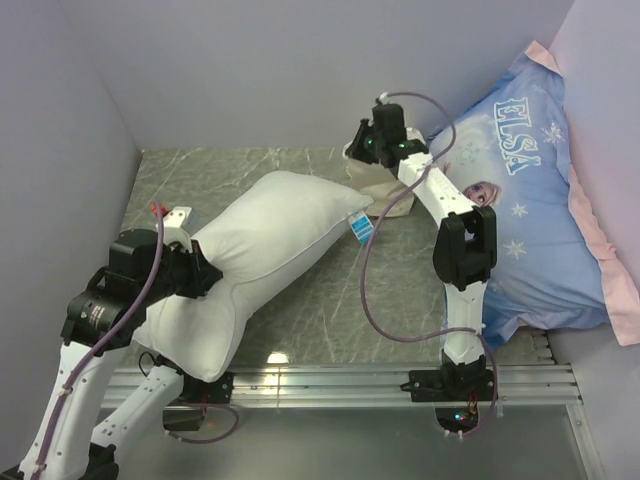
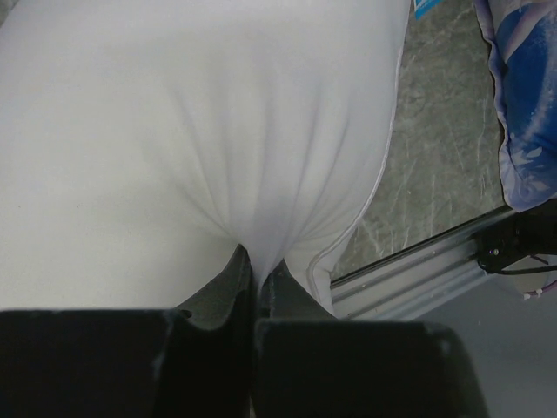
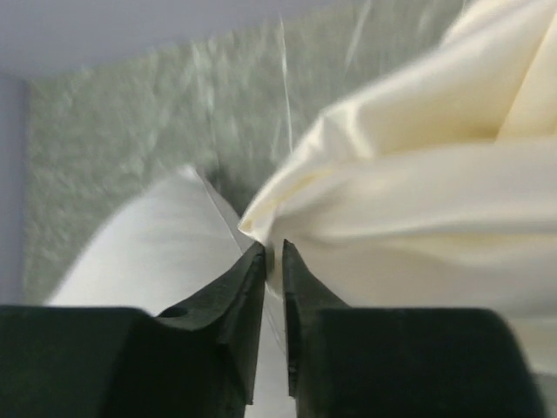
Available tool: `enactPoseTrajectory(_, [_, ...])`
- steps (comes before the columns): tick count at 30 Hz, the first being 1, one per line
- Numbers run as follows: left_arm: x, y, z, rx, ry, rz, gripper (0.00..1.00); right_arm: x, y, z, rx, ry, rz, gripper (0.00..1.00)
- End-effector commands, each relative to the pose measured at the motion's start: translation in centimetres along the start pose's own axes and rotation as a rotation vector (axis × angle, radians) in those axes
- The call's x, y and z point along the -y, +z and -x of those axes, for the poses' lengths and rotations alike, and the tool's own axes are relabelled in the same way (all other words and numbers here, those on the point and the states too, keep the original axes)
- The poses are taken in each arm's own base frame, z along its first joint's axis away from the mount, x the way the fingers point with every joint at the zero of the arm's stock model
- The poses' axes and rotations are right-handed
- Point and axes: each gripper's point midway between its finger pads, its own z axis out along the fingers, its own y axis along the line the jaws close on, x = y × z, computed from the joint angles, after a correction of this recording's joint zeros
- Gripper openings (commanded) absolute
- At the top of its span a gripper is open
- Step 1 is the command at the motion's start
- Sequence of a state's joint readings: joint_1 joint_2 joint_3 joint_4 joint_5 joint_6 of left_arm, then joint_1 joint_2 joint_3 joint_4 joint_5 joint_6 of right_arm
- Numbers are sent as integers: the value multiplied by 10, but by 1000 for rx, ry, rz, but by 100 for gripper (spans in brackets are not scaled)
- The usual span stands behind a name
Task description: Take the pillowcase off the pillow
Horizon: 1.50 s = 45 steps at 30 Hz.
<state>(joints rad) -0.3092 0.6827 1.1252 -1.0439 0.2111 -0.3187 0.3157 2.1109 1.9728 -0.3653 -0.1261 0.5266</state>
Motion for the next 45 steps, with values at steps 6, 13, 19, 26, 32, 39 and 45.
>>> enactPoseTrajectory(6, [6,24,9,14,-32,-41,18,-8,-26,-22,-23,-70,0,50])
enactPoseTrajectory(13, [-12,44,23,70,-110,64,67,-20,-72,-12,43,-70,34,64])
enactPoseTrajectory(19, [-9,15,59,199,-105,95,98,-34,-114,-6,95,-52,98,82])
enactPoseTrajectory(26, [17,0,98,308,-93,-9,99,-46,-164,11,173,-74,131,84])
enactPoseTrajectory(32, [30,14,118,361,-85,-82,99,-43,-200,-12,180,-77,179,85])
enactPoseTrajectory(39, [17,28,110,409,-137,-56,99,-12,-253,-52,281,-60,186,88])
enactPoseTrajectory(45, [-4,44,87,382,-131,11,99,45,-303,-71,452,-38,40,100])
